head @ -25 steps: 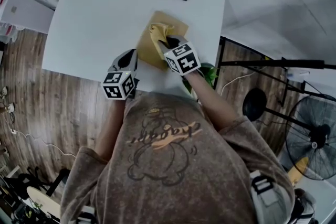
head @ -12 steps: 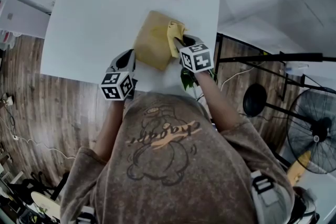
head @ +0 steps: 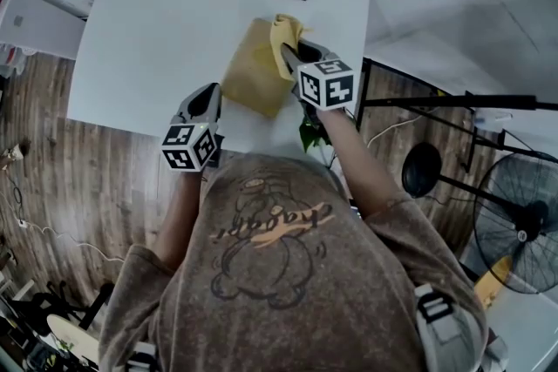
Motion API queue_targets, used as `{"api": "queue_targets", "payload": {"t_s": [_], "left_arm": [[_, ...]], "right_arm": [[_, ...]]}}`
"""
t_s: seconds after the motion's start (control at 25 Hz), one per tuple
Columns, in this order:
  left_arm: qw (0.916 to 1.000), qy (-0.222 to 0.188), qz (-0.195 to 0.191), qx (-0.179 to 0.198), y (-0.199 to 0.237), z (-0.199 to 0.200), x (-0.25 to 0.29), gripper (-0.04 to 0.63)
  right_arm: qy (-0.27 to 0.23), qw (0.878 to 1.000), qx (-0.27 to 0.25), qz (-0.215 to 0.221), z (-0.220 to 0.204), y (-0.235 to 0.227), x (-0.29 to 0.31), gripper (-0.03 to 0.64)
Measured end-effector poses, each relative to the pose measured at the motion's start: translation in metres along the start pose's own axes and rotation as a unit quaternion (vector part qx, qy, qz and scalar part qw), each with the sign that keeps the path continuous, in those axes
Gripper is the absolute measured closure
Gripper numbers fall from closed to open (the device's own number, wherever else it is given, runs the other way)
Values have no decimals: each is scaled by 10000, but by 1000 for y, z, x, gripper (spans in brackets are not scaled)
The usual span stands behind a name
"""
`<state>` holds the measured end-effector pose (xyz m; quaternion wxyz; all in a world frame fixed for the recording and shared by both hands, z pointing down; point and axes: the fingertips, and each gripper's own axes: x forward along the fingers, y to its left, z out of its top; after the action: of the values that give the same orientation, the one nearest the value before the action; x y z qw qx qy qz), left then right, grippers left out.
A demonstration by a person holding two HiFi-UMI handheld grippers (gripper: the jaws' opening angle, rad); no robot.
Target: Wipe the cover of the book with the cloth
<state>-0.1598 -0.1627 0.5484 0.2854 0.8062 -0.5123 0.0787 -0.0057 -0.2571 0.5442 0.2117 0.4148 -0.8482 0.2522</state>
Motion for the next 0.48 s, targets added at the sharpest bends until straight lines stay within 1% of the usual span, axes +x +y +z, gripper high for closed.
{"api": "queue_targets", "payload": {"t_s": [0.08, 0.24, 0.36, 0.48], "left_arm": [[10000, -36, 26, -28, 1, 2, -4, 592], [9999, -127, 84, -71, 4, 8, -10, 592], [9997, -188, 123, -86, 7, 12, -14, 592], [9996, -219, 162, -104, 12, 14, -17, 592]], "right_arm": [[2, 9996, -148, 238, 10, 19, 14, 551], [199, 9970, -490, 572, 17, 53, 45, 551], [436, 9936, -752, 726, 9, 72, 66, 551], [706, 9893, -1051, 730, -7, 78, 82, 551]]}}
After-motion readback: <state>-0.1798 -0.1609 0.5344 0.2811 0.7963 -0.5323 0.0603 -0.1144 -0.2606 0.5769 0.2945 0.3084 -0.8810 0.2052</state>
